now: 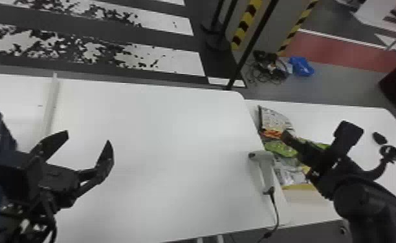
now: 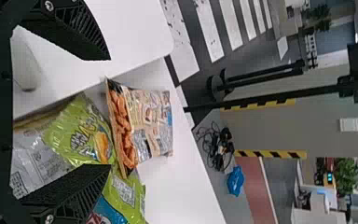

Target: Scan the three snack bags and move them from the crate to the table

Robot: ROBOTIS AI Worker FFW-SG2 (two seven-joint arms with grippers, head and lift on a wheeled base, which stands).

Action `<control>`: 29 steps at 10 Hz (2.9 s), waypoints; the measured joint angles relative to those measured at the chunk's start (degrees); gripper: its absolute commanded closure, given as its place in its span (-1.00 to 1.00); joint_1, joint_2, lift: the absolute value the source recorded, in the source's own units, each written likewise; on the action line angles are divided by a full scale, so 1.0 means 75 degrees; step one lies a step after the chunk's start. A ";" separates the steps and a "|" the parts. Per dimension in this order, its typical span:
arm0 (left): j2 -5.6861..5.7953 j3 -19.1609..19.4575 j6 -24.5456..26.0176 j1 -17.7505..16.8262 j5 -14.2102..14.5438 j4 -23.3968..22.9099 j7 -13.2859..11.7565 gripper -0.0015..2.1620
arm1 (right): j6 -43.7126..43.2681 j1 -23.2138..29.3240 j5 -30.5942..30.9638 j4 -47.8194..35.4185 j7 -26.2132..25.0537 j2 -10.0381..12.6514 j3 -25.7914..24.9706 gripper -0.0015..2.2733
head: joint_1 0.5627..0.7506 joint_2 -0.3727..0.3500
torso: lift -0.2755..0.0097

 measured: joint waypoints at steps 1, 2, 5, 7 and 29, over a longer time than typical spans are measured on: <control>-0.0011 0.0045 0.0000 0.0014 0.0000 -0.0025 0.0002 -0.97 | 0.0075 0.0563 0.0163 -0.1096 0.0186 0.0311 0.0118 -0.94 | 0.41 -0.94 | 0.50; -0.0023 0.0112 0.0010 0.0052 0.0000 -0.0081 0.0001 -0.97 | 0.0093 0.1025 0.0289 -0.2026 0.0309 0.0656 0.0399 -0.93 | 0.41 -0.94 | 0.50; -0.0067 0.0293 0.0090 0.0639 -0.0306 -0.0707 0.0094 -0.97 | -0.0371 0.2015 0.1135 -0.3647 0.0310 0.1581 0.2255 -0.93 | 0.41 -0.68 | 0.50; -0.0034 0.0625 0.0246 0.1580 -0.0359 -0.1575 0.0037 -0.97 | -0.1534 0.2739 0.1748 -0.3894 0.0220 0.1732 0.3312 -0.93 | 0.41 -0.45 | 0.50; -0.0092 0.1341 -0.0795 0.4195 -0.0338 -0.2809 0.0313 -0.96 | -0.4802 0.5767 0.1045 -0.4184 0.0024 0.0605 0.2338 -0.92 | 0.41 -0.71 | 0.50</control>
